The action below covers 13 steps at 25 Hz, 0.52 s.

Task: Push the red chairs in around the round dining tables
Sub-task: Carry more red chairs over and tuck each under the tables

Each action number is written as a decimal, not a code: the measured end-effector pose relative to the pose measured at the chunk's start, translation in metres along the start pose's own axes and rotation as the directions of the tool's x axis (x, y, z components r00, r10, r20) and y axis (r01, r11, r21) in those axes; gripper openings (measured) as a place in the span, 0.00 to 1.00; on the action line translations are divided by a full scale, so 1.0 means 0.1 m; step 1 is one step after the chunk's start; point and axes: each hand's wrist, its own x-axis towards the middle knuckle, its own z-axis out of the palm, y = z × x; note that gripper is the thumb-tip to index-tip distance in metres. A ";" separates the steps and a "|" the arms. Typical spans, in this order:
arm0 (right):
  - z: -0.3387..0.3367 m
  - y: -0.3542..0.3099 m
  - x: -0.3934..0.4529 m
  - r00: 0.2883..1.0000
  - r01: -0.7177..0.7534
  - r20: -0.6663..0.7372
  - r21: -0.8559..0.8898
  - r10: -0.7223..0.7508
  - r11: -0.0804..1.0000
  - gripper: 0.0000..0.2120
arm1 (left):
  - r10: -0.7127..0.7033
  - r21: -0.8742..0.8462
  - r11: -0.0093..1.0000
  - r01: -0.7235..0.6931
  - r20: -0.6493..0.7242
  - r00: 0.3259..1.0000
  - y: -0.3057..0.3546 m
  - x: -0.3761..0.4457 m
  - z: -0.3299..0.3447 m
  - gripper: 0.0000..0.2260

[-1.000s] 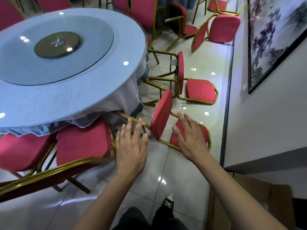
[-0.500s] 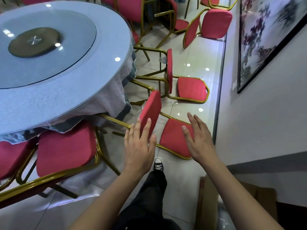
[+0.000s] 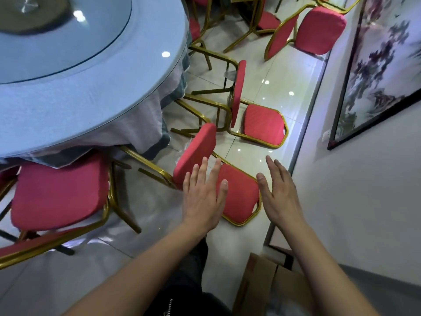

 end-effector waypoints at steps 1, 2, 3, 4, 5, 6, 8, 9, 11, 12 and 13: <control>-0.01 0.01 0.11 1.000 0.010 0.012 -0.006 -0.010 1.000 0.29 | -0.013 -0.001 1.000 0.013 0.001 1.000 0.03 0.10 0.00 0.31; -0.03 0.03 0.24 1.000 0.019 0.022 -0.011 -0.019 1.000 0.29 | -0.028 -0.002 1.000 0.028 -0.001 1.000 0.06 0.23 0.02 0.30; -0.04 0.04 0.36 0.999 0.024 0.025 -0.014 -0.023 1.000 0.29 | -0.038 -0.002 0.999 0.038 -0.007 0.999 0.08 0.33 0.02 0.29; -0.06 0.05 0.45 0.999 0.032 0.019 -0.016 -0.031 0.999 0.29 | -0.040 -0.001 0.999 0.040 -0.018 0.999 0.09 0.40 0.03 0.29; -0.09 0.07 0.55 0.999 0.039 0.013 -0.015 -0.039 0.999 0.29 | -0.041 -0.003 0.999 0.041 -0.028 0.999 0.11 0.48 0.04 0.29; -0.11 0.08 0.63 0.999 0.047 0.005 -0.016 -0.047 0.999 0.29 | -0.040 -0.004 0.999 0.040 -0.034 0.999 0.12 0.53 0.06 0.29; -0.16 0.15 0.74 0.998 0.061 -0.008 -0.023 -0.061 0.998 0.30 | -0.044 -0.003 0.999 0.044 -0.043 0.998 0.16 0.60 0.13 0.29; -0.18 0.18 0.78 0.997 0.076 -0.007 -0.028 -0.076 0.997 0.30 | -0.056 -0.003 0.998 0.056 -0.050 0.997 0.18 0.63 0.16 0.28; -0.23 0.27 0.90 0.993 0.117 0.009 -0.055 -0.117 0.992 0.30 | -0.097 -0.020 0.995 0.096 -0.070 0.993 0.24 0.70 0.24 0.28; -0.25 0.32 0.96 0.990 0.141 0.019 -0.071 -0.140 0.987 0.31 | -0.117 -0.032 0.993 0.115 -0.078 0.990 0.26 0.72 0.28 0.28; -0.26 0.38 1.03 0.985 0.170 0.028 -0.083 -0.168 0.982 0.30 | -0.132 -0.041 0.991 0.129 -0.089 0.987 0.28 0.74 0.33 0.28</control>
